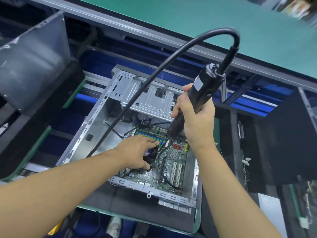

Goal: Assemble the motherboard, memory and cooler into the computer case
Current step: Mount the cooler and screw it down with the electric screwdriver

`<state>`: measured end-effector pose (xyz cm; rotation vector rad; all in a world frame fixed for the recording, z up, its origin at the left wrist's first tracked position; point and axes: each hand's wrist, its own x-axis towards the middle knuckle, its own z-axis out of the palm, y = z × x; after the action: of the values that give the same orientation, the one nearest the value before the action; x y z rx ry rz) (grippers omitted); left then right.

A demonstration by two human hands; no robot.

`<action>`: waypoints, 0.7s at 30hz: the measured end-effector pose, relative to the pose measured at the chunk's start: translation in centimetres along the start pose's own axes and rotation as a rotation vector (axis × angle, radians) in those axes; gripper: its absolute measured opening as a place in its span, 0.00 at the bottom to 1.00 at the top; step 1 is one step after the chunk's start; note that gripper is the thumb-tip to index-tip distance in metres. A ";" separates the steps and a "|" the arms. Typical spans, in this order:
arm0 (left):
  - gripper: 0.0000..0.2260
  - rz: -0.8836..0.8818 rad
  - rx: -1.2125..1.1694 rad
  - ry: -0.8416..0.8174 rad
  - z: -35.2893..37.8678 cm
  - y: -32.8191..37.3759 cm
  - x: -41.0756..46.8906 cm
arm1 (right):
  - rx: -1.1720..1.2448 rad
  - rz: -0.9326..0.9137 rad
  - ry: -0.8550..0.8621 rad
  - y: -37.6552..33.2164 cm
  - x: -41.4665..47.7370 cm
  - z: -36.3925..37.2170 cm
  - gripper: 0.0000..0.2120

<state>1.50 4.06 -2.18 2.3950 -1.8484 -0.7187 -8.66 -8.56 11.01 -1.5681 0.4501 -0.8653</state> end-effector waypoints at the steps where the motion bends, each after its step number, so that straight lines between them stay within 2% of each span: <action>1: 0.44 0.005 0.013 0.008 0.1 0.1 -0.1 | 0.002 0.007 -0.007 -0.1 -0.1 0.0 0.13; 8: 0.45 0.079 0.138 -0.006 -0.5 -0.2 0.3 | 0.029 0.013 -0.077 -0.5 -0.2 -0.5 0.15; 11: 0.45 0.114 0.200 0.004 -0.6 -0.3 0.5 | 0.065 -0.010 -0.053 -1.2 0.1 -0.6 0.08; 16: 0.42 0.141 0.127 0.059 -0.2 -0.7 0.1 | 0.045 -0.081 -0.047 -2.2 0.7 -1.2 0.08; 21: 0.40 0.143 0.077 0.078 -0.3 -0.5 0.0 | 0.135 -0.076 -0.006 -2.3 0.3 -2.5 0.07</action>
<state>2.09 4.13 -2.09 2.2695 -2.0251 -0.5448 -10.76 -10.05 13.32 -1.4709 0.3233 -0.9301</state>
